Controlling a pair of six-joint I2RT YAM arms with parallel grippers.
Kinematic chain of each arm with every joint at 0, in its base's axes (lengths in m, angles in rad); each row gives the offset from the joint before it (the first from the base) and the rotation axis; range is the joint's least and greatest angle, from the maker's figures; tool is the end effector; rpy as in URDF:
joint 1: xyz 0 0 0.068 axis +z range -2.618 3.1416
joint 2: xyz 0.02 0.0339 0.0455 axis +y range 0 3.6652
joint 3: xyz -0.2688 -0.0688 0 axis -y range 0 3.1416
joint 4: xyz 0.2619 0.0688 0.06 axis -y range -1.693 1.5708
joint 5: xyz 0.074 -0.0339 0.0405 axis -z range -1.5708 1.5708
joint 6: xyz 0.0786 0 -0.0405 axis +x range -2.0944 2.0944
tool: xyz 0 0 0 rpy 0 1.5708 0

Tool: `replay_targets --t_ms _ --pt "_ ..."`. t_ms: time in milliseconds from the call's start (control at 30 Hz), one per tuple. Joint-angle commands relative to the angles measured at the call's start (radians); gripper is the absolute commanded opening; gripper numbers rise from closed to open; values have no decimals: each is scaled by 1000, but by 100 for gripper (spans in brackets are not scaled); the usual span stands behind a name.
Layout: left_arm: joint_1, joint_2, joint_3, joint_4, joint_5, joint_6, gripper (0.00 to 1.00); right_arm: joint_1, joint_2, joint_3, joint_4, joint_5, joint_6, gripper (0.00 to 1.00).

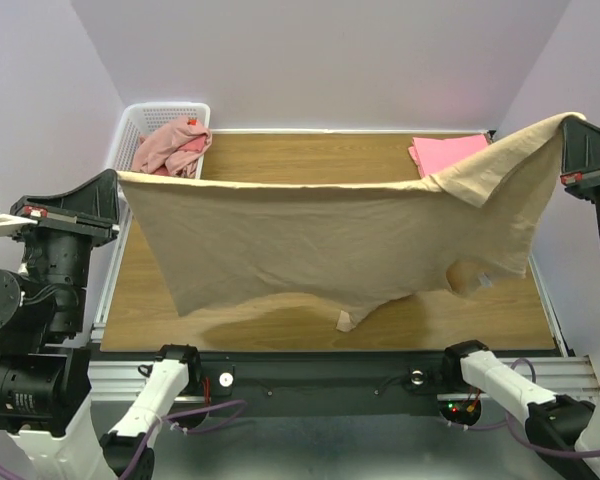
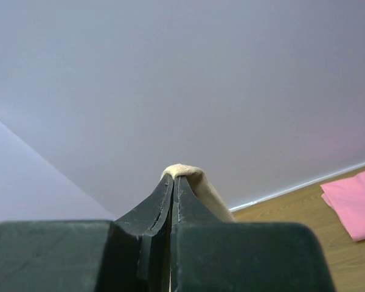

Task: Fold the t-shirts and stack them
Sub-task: Flatten the tshirt out

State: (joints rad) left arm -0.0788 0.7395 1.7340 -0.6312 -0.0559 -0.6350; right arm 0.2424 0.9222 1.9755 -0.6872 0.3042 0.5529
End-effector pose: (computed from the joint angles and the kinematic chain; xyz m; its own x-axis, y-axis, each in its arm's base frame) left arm 0.0565 -0.0001 0.6011 0.2695 -0.6154 -0.7407 0.2315 0.7880 -0.5704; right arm 0.0776 -0.0051 0.6383 0.3180 0.5948 -0.7383 -0.1463 0.8002 0.5816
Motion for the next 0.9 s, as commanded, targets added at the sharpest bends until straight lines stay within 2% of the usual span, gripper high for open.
replay_targets --t_ms 0,167,333,500,633,733,800,867 --pt "-3 31 9 59 -2 18 0 0 46 -7 28 47 -37 0" --pt "-3 104 -124 172 7 12 0 0 200 -23 38 85 -53 0" --pt "-3 254 -139 324 11 60 0 -2 426 45 169 53 -126 0" --pt "-1 467 2 418 -12 133 0 -2 644 222 316 87 -200 0" --pt "2 592 182 438 2 166 0 -2 802 481 389 50 -234 0" --pt "4 664 338 426 -1 184 0 -2 833 574 465 55 -252 0" --pt "8 702 447 412 7 192 0 -2 817 576 517 62 -268 0" --pt "10 709 475 401 17 198 0 -2 792 547 544 68 -272 0"
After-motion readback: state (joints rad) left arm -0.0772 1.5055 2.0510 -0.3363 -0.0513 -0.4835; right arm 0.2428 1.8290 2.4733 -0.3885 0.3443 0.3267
